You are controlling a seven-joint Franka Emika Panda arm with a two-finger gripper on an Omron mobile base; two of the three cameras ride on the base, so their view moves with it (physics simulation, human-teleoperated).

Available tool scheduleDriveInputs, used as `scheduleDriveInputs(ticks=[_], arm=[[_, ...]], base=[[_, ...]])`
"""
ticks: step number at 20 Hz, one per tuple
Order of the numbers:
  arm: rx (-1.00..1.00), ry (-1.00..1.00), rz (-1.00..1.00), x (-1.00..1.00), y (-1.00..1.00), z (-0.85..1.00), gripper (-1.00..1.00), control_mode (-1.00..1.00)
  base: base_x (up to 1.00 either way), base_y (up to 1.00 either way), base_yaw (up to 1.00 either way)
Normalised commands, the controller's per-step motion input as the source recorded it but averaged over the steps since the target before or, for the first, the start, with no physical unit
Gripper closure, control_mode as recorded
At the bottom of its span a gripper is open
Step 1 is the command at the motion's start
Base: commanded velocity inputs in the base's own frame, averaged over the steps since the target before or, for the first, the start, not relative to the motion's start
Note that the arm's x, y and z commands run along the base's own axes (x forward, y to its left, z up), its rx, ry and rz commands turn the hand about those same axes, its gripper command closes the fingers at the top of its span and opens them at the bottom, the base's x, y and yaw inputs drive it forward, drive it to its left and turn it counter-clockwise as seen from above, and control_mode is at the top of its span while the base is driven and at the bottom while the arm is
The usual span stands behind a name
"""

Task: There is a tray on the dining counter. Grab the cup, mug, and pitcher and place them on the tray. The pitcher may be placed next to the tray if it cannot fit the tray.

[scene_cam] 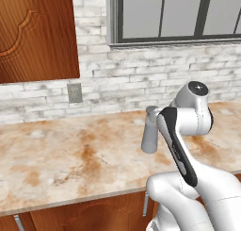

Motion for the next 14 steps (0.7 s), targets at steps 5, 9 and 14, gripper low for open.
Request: scheduleDriveInputs(ticks=[5, 9, 14], arm=[[0.0, 0.0, 0.0, 0.19, 0.0, -0.22, -1.0, -1.0], [0.0, 0.0, 0.0, 0.18, 0.0, -0.27, -1.0, -1.0], [0.0, 0.0, 0.0, 0.19, 0.0, -0.22, -1.0, -1.0]], base=[[0.0, 0.0, 0.0], [0.0, 0.0, 0.0], [0.0, 0.0, 0.0]])
